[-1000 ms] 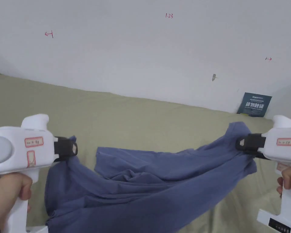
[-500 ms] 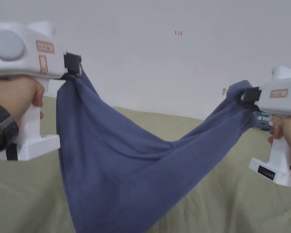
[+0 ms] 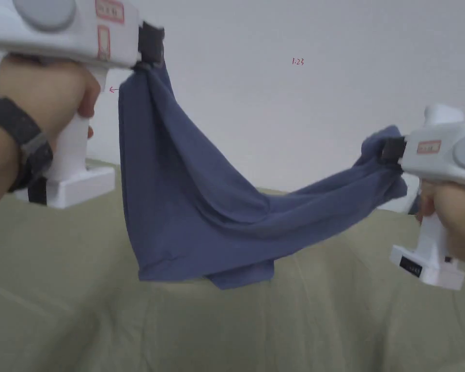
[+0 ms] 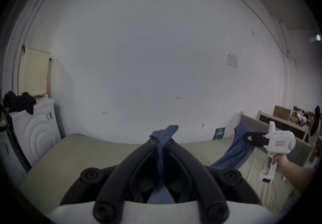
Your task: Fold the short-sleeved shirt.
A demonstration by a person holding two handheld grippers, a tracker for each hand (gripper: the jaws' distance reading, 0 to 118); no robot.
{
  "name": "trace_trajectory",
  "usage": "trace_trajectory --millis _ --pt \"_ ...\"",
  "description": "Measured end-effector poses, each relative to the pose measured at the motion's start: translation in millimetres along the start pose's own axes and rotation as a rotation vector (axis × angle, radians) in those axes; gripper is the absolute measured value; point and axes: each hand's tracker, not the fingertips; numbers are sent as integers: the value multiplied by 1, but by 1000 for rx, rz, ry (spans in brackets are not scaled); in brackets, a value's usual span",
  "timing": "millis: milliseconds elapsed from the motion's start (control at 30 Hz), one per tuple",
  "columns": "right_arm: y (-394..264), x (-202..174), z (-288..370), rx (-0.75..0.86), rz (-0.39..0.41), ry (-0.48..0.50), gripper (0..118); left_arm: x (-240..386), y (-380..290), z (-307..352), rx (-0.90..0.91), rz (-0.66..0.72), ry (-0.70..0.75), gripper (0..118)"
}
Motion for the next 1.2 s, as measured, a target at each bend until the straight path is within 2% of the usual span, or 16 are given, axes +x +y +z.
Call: trace_trajectory --millis 167,267,467,567,667,700,800,833,900,933,1000,1033,1067,1167,1200 --pt "-62 31 0 -102 -84 -25 10 5 -85 27 -119 59 -56 3" --pt "-92 48 14 -122 -103 -35 10 3 -136 44 -216 137 -88 3" --pt "-147 77 41 -213 -101 -55 10 10 -210 79 -337 138 -76 3" --pt "-173 88 50 -314 -83 -129 10 10 -216 82 -388 130 -62 3" --pt "-192 98 60 -361 -126 -152 10 11 -217 82 -431 129 -67 3" --pt "-198 101 64 -359 -134 -152 10 -27 -225 77 -463 167 -58 3" --pt "-208 105 74 -389 -133 -180 11 -28 -222 77 -479 195 -71 3" --pt "-211 106 77 -399 -137 -184 14 -18 -256 119 -517 180 -59 3" --pt "-215 106 84 -434 -145 -186 26 -15 -265 132 -537 163 -62 3" --pt "-216 105 89 -439 -139 -196 42 -14 -269 137 -558 167 -60 3" --pt "-216 106 100 -436 -123 -212 66 -11 -279 142 -585 151 -40 7" --pt "-212 122 100 -411 -120 -215 77 -8 -281 147 -573 128 -30 17" --pt "-208 123 107 -386 -119 -202 80 -5 -284 151 -567 122 -21 39" --pt "-194 121 128 -331 -111 -155 81 0 -286 168 -517 151 25 74" --pt "-188 119 133 -322 -97 -135 83 1 -284 174 -478 150 23 103"
